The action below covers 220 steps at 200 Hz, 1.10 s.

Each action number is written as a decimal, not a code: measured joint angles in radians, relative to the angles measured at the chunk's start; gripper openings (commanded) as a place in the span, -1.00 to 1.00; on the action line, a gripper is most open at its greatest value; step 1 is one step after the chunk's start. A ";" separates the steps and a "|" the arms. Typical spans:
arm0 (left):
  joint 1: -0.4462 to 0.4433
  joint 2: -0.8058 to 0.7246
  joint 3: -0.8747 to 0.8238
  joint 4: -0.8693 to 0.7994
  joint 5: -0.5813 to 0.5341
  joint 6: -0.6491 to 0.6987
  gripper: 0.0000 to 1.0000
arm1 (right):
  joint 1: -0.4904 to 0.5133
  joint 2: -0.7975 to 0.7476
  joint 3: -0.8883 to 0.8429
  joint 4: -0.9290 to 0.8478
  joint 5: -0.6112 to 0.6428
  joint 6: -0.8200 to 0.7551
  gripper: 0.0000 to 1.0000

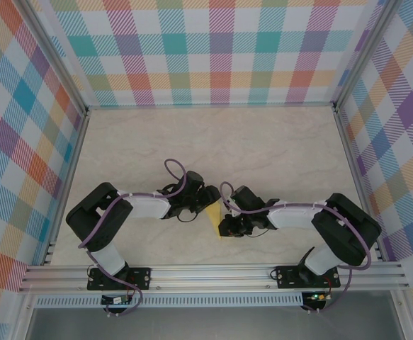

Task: Fold a paper plane with a square sheet of paper (pick it up from the middle)
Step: Fold the wing for the fifth time at the center of the table.

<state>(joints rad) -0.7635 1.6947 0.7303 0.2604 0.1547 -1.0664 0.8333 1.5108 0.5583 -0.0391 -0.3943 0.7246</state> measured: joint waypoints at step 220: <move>0.000 -0.008 0.002 -0.025 -0.010 0.000 0.14 | -0.045 0.087 -0.039 0.369 -0.104 0.256 -0.88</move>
<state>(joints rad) -0.7639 1.6863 0.7319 0.2356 0.1452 -1.0660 0.7883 1.5982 0.5194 0.3302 -0.4980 0.9810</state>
